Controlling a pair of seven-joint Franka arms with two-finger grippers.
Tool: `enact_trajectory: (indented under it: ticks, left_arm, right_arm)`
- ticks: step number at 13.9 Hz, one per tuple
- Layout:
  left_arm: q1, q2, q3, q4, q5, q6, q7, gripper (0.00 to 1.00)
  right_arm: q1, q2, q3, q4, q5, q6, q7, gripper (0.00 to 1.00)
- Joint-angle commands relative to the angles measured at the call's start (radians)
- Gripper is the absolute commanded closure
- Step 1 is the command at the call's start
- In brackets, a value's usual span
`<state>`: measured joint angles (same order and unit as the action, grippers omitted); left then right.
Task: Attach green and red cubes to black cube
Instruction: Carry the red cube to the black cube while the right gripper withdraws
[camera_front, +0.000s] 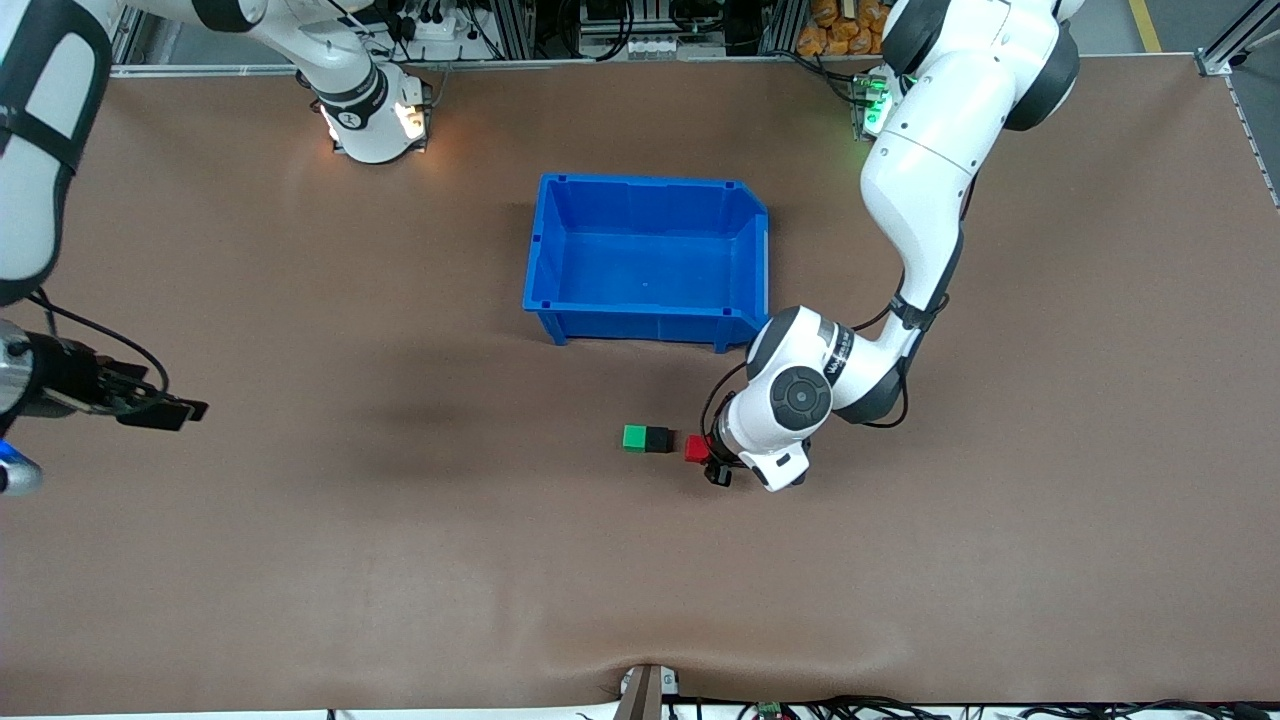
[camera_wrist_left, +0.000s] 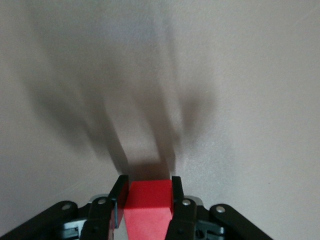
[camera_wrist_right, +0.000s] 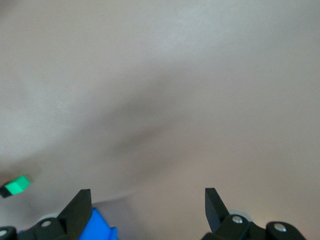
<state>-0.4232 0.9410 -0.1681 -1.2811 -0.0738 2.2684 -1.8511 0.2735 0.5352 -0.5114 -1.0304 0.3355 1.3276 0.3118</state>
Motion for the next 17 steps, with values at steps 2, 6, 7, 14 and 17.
enact_trajectory:
  ticks: [2,6,7,14,17]
  left_arm:
    - [-0.038,0.015,0.024,0.034,-0.017,-0.001,-0.028,1.0]
    - [-0.035,0.025,0.032,0.054,-0.017,0.006,-0.026,1.0]
    - [-0.035,0.025,0.032,0.054,-0.017,0.005,-0.028,1.0]
    - [-0.04,0.041,0.032,0.057,-0.018,0.04,-0.066,1.0]
    - [-0.048,0.047,0.035,0.054,-0.017,0.043,-0.071,1.0]
  right_arm:
    - [0.039,-0.078,0.005,-0.028,-0.052,-0.05,-0.025,0.0]
    - [0.049,-0.126,0.01,-0.028,-0.05,-0.097,-0.025,0.0]
    - [0.052,-0.132,0.01,-0.028,-0.05,-0.102,-0.026,0.0]
    - [0.058,-0.138,0.008,-0.019,-0.11,-0.128,-0.04,0.0]
    - [0.027,-0.153,0.017,-0.022,-0.125,-0.14,-0.063,0.0]
